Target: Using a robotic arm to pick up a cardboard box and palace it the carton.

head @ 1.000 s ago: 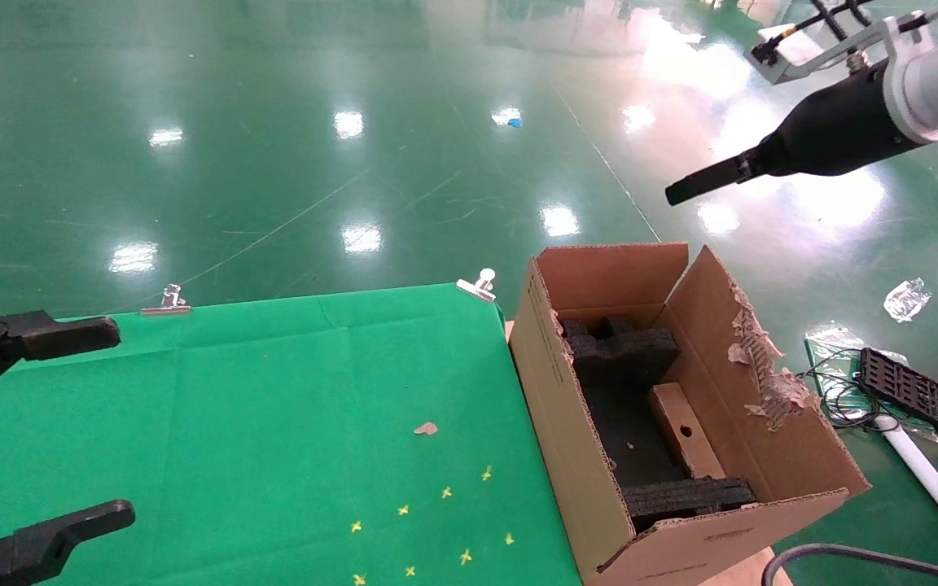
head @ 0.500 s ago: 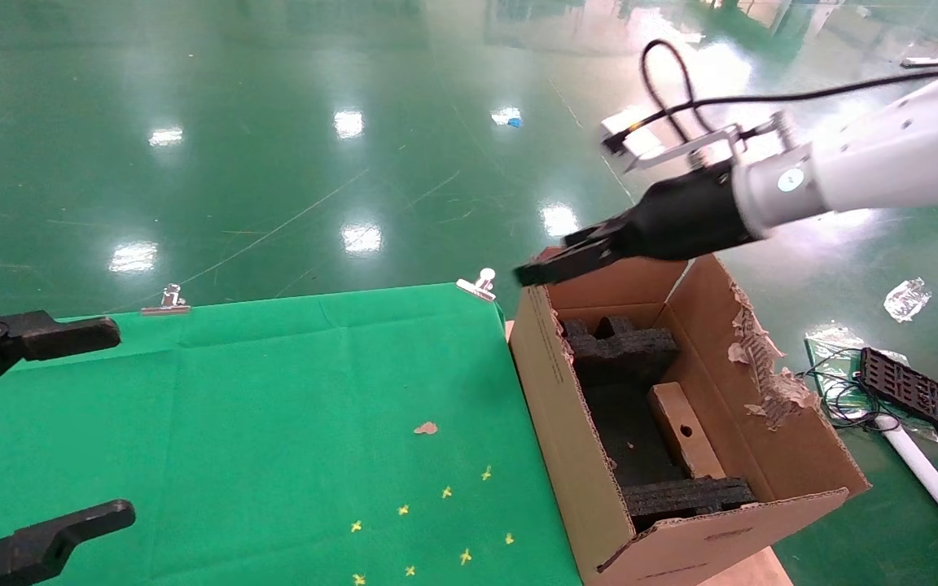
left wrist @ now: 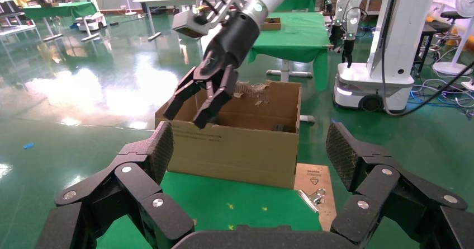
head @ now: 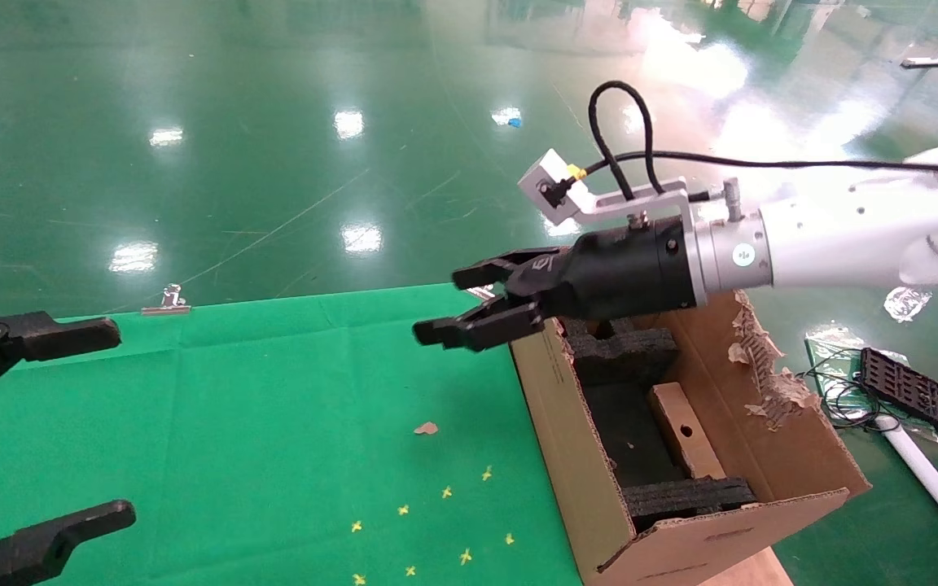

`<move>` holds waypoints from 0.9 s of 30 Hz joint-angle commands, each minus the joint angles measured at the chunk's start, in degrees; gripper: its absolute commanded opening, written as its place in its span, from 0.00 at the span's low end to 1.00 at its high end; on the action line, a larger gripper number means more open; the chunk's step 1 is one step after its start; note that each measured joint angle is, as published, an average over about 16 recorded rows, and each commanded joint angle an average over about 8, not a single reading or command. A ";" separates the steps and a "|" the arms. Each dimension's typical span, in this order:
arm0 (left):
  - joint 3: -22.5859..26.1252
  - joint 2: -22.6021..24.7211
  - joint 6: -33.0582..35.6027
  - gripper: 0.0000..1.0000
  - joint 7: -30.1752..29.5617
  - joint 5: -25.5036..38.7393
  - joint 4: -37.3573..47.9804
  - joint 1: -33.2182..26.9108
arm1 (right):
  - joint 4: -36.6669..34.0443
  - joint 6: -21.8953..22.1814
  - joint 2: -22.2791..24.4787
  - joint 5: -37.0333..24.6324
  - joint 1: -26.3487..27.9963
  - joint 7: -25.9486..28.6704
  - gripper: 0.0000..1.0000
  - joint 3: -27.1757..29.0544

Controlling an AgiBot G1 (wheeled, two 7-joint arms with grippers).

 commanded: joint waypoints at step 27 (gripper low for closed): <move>0.08 -0.03 -0.04 1.00 0.04 -0.05 0.00 -0.02 | 30.36 -5.13 6.94 11.59 -31.87 -14.38 1.00 37.40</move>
